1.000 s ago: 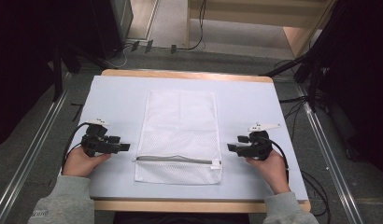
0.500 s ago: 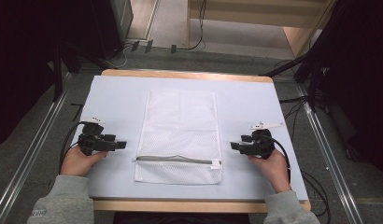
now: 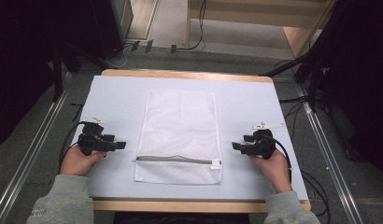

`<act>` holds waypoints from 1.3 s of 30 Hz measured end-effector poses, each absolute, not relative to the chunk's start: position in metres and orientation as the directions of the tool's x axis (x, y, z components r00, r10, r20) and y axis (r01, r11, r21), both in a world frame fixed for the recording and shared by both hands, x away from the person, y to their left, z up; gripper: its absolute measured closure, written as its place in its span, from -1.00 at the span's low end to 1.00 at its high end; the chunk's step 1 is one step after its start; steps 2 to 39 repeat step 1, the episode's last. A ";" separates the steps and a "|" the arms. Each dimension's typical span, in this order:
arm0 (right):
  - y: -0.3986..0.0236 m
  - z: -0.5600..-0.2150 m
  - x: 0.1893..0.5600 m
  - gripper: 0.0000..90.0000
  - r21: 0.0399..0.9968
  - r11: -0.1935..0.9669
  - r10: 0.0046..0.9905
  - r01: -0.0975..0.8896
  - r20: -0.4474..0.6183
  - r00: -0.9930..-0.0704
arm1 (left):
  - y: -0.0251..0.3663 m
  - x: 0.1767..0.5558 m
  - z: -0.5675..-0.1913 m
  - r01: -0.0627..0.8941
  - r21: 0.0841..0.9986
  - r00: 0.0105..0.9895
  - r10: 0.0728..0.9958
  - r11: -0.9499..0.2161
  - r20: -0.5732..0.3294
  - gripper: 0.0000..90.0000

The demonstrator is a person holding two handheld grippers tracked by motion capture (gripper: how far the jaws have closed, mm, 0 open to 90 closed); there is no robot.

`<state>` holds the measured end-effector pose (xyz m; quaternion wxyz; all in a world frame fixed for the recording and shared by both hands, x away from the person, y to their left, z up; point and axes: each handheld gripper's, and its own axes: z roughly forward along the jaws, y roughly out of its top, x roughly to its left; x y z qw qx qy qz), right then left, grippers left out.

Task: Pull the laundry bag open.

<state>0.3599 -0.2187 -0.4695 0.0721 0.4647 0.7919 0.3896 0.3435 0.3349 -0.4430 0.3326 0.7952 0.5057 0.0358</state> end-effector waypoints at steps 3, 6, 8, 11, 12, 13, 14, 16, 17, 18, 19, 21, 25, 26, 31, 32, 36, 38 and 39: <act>-0.220 -0.470 0.360 -0.31 0.689 0.265 0.794 0.674 0.241 -0.558 | 0.334 0.345 -0.443 0.783 0.562 0.484 0.828 -0.266 -0.282 -0.35; -0.220 -0.470 0.360 -0.31 0.689 0.265 0.794 0.674 0.241 -0.558 | 0.334 0.345 -0.443 0.783 0.562 0.484 0.828 -0.266 -0.282 -0.35; -0.220 -0.470 0.360 -0.31 0.689 0.265 0.794 0.674 0.241 -0.558 | 0.334 0.345 -0.443 0.783 0.562 0.484 0.828 -0.266 -0.282 -0.35; -0.220 -0.470 0.360 -0.31 0.689 0.265 0.794 0.674 0.241 -0.558 | 0.334 0.345 -0.443 0.783 0.562 0.484 0.828 -0.266 -0.282 -0.35; -0.220 -0.470 0.360 -0.31 0.689 0.265 0.794 0.674 0.241 -0.558 | 0.334 0.345 -0.443 0.783 0.562 0.484 0.828 -0.266 -0.282 -0.35; -0.220 -0.470 0.360 -0.31 0.689 0.265 0.794 0.674 0.241 -0.558 | 0.334 0.345 -0.443 0.783 0.562 0.484 0.828 -0.266 -0.282 -0.35; -0.220 -0.470 0.360 -0.31 0.689 0.265 0.794 0.674 0.241 -0.558 | 0.334 0.345 -0.443 0.783 0.562 0.484 0.828 -0.266 -0.282 -0.35; -0.220 -0.470 0.360 -0.31 0.689 0.265 0.794 0.674 0.241 -0.558 | 0.334 0.345 -0.443 0.783 0.562 0.484 0.828 -0.266 -0.282 -0.35; -0.220 -0.470 0.360 -0.31 0.689 0.265 0.794 0.674 0.241 -0.558 | 0.334 0.345 -0.443 0.783 0.562 0.484 0.828 -0.266 -0.282 -0.35; -0.220 -0.470 0.360 -0.31 0.689 0.265 0.794 0.674 0.241 -0.558 | 0.334 0.345 -0.443 0.783 0.562 0.484 0.828 -0.266 -0.282 -0.35; -0.220 -0.470 0.360 -0.31 0.689 0.265 0.794 0.674 0.241 -0.558 | 0.334 0.345 -0.443 0.783 0.562 0.484 0.828 -0.266 -0.282 -0.35; -0.220 -0.470 0.360 -0.31 0.689 0.265 0.794 0.674 0.241 -0.558 | 0.334 0.345 -0.443 0.783 0.562 0.484 0.828 -0.266 -0.282 -0.35; -0.220 -0.470 0.360 -0.31 0.689 0.265 0.794 0.674 0.241 -0.558 | 0.334 0.345 -0.443 0.783 0.562 0.484 0.828 -0.266 -0.282 -0.35; -0.220 -0.470 0.360 -0.31 0.689 0.265 0.794 0.674 0.241 -0.558 | 0.334 0.345 -0.443 0.783 0.562 0.484 0.828 -0.266 -0.282 -0.35; -0.220 -0.470 0.360 -0.31 0.689 0.265 0.794 0.674 0.241 -0.558 | 0.334 0.345 -0.443 0.783 0.562 0.484 0.828 -0.266 -0.282 -0.35; -0.220 -0.470 0.360 -0.31 0.689 0.265 0.794 0.674 0.241 -0.558 | 0.334 0.345 -0.443 0.783 0.562 0.484 0.828 -0.266 -0.282 -0.35; -0.220 -0.470 0.360 -0.31 0.689 0.265 0.794 0.674 0.241 -0.558 | 0.334 0.345 -0.443 0.783 0.562 0.484 0.828 -0.266 -0.282 -0.35; -0.220 -0.470 0.360 -0.31 0.689 0.265 0.794 0.674 0.241 -0.558 | 0.334 0.345 -0.443 0.783 0.562 0.484 0.828 -0.266 -0.282 -0.35; -0.220 -0.470 0.360 -0.31 0.689 0.265 0.794 0.674 0.241 -0.558 | 0.334 0.345 -0.443 0.783 0.562 0.484 0.828 -0.266 -0.282 -0.35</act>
